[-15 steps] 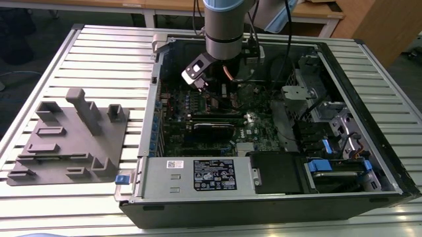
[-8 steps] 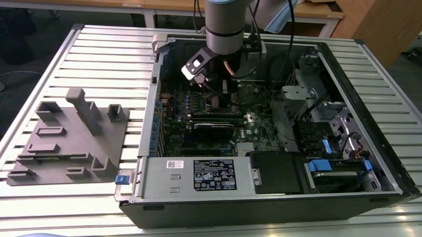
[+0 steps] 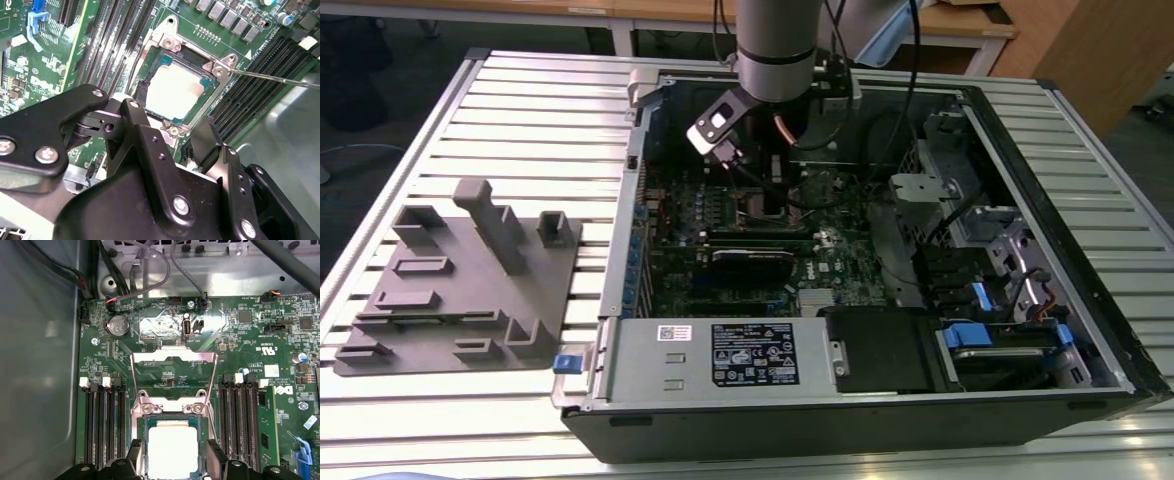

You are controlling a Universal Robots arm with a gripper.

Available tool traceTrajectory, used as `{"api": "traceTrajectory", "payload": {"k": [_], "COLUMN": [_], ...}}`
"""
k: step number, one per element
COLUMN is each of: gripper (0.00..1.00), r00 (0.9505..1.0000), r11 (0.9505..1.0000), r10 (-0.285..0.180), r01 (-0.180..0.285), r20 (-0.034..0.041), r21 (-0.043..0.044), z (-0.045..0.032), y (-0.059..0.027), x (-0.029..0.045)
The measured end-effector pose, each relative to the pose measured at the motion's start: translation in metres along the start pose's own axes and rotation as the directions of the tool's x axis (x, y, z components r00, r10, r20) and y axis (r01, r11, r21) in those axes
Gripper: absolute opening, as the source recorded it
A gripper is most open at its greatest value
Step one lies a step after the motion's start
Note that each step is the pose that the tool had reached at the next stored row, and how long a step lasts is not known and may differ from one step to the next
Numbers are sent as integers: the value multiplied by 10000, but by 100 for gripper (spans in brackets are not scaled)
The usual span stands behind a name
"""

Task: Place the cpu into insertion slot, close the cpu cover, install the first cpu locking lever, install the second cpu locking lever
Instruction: 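Place the cpu into insertion slot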

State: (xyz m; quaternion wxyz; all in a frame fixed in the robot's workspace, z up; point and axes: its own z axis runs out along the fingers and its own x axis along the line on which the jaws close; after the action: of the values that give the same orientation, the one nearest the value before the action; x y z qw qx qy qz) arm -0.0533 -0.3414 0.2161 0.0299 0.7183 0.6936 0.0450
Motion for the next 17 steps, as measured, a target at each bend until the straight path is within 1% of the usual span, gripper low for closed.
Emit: {"api": "traceTrajectory", "payload": {"k": [7, 14, 17], "gripper": [61, 61, 61], "r00": [10000, 10000, 10000], "r11": [10000, 10000, 10000], "r10": [0, 0, 0], "r01": [0, 0, 0], "r20": [0, 1, -3], "r21": [0, 1, -1], "z": [-3, -51, -54], "y": [0, 5, 6], "x": [0, 1, 1]}}
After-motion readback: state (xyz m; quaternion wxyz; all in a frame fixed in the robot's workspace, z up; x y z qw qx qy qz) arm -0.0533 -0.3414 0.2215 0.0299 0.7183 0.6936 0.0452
